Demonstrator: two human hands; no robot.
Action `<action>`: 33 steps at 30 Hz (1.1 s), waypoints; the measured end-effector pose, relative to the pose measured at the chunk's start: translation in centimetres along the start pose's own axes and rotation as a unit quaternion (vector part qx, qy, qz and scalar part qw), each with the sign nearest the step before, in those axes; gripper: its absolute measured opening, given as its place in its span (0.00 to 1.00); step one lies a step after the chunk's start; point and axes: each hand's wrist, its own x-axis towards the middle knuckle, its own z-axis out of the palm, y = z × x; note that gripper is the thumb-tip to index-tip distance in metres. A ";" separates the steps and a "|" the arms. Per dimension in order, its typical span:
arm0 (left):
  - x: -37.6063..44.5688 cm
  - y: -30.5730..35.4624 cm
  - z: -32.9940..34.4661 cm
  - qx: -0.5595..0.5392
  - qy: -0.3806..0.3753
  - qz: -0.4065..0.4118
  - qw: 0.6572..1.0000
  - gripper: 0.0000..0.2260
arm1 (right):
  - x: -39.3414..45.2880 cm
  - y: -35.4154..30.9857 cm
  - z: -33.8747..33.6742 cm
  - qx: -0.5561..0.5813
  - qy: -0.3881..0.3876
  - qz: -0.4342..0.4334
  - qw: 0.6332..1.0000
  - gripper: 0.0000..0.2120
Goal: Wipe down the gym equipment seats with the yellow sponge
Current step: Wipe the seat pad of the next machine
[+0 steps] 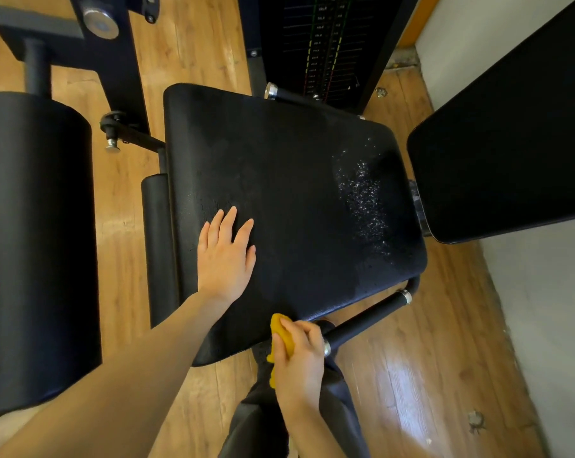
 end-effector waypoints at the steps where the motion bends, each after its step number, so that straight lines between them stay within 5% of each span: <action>1: 0.0 0.2 -0.2 -0.015 -0.009 -0.011 1.000 0.19 | 0.6 -0.2 -0.7 -0.009 0.007 0.000 1.000 0.16; 13: 6.8 4.3 -3.4 -0.054 0.020 0.057 0.997 0.19 | 15.9 -7.0 -11.3 0.071 0.108 0.017 0.991 0.14; 33: 28.8 4.8 1.1 0.022 0.024 0.090 0.995 0.18 | 41.0 -13.9 -9.8 -0.041 0.047 -0.051 0.997 0.15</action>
